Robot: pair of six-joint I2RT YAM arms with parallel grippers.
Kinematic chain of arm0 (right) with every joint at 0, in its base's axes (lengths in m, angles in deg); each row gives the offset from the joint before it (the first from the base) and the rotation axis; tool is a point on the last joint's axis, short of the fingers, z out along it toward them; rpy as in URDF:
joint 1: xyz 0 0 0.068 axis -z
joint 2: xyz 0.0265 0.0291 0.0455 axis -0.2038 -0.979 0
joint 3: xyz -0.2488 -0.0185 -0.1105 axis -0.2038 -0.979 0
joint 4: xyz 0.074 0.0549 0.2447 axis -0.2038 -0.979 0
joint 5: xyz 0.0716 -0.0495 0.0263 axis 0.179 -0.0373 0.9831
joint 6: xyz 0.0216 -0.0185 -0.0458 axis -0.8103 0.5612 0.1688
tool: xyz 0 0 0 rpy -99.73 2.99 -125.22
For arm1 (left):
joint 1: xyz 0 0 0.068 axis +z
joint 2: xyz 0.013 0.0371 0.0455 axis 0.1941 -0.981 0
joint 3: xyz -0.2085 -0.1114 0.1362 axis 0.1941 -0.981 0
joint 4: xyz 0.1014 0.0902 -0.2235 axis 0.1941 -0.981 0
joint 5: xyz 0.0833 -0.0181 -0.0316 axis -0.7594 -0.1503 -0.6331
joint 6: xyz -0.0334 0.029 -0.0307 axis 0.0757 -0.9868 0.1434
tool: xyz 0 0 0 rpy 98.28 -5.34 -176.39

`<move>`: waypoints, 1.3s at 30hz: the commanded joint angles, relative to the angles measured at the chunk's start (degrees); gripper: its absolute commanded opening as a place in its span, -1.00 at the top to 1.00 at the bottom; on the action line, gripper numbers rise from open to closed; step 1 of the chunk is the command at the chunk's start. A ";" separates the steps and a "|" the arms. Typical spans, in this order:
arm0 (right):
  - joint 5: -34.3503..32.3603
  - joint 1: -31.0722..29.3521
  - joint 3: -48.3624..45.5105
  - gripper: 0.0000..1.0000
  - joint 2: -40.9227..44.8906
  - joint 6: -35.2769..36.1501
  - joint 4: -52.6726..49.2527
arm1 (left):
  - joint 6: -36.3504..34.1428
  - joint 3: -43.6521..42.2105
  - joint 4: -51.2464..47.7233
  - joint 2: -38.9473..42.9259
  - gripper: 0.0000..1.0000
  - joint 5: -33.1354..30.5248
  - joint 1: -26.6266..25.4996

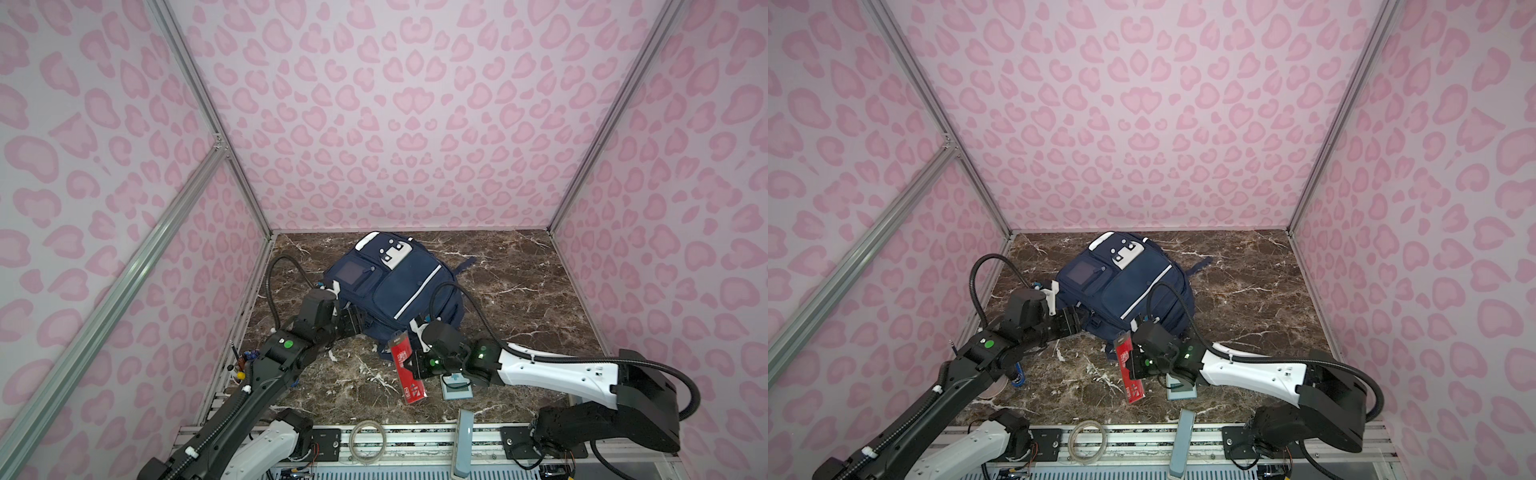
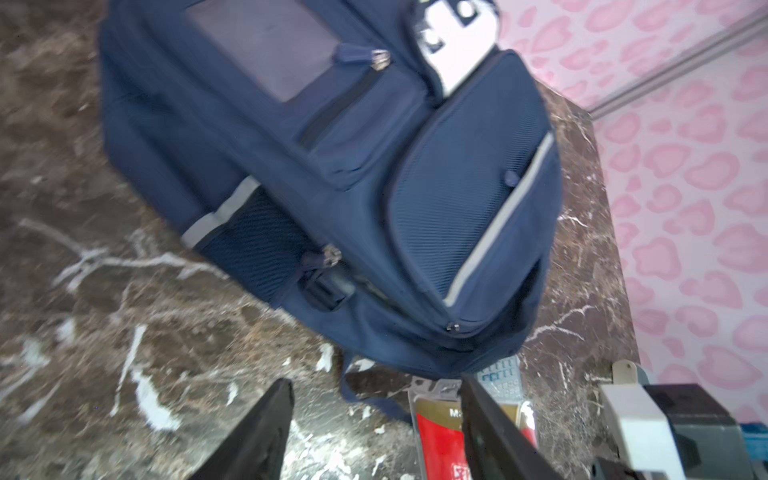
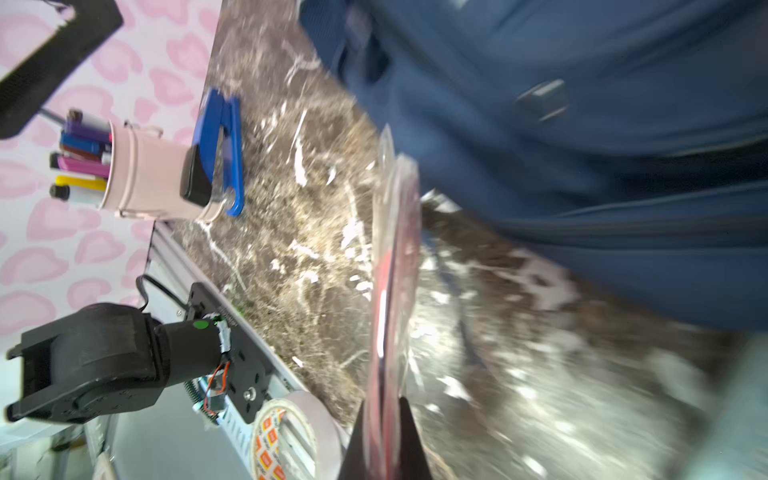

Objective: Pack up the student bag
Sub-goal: 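Carry the red pack toward the bag opening with right gripper while left lifts the flap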

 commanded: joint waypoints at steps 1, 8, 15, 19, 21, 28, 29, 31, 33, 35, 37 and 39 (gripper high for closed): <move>-2.96 3.52 -1.08 1.00 5.68 3.41 -8.51 | -7.07 7.07 1.65 -7.14 -0.34 -3.29 -4.97; -0.13 21.38 -1.28 1.00 16.81 10.42 -15.20 | -15.51 23.55 -0.95 -28.74 -0.47 -8.85 -11.18; 8.98 41.55 -0.45 1.00 17.80 16.19 -15.37 | -20.54 37.40 -6.78 -45.04 -0.60 -17.70 -17.63; 11.95 46.01 -1.01 1.00 15.89 16.72 -12.74 | -21.36 40.86 -6.84 -50.32 -0.61 -17.47 -19.70; 13.40 47.29 -1.15 1.00 14.58 16.53 -11.47 | -21.84 42.40 -7.29 -52.78 -0.60 -18.73 -20.86; 18.10 48.04 -1.91 1.00 11.90 14.73 -5.40 | -20.80 47.31 -10.24 -58.61 0.91 -20.33 -20.93; 19.64 48.04 -2.55 1.00 11.49 13.66 -3.19 | -20.53 47.30 -10.18 -57.41 0.93 -19.57 -20.56; 22.46 48.04 -3.85 1.00 10.62 10.89 1.98 | -19.53 47.09 -10.07 -54.06 0.92 -17.10 -19.22; 24.61 47.50 -4.98 1.00 9.08 7.97 7.45 | -18.39 46.37 -9.26 -49.82 0.93 -12.48 -17.03; 24.50 46.05 -4.63 1.00 7.44 7.14 10.01 | -17.67 45.57 -8.15 -46.18 0.93 -7.51 -14.93; 23.73 44.28 -3.77 1.00 5.61 6.72 12.31 | -16.76 44.97 -7.35 -43.72 0.93 -3.14 -12.90; 23.25 42.57 -3.27 1.00 3.17 4.87 16.37 | -15.81 44.10 -6.26 -42.07 0.93 1.15 -10.86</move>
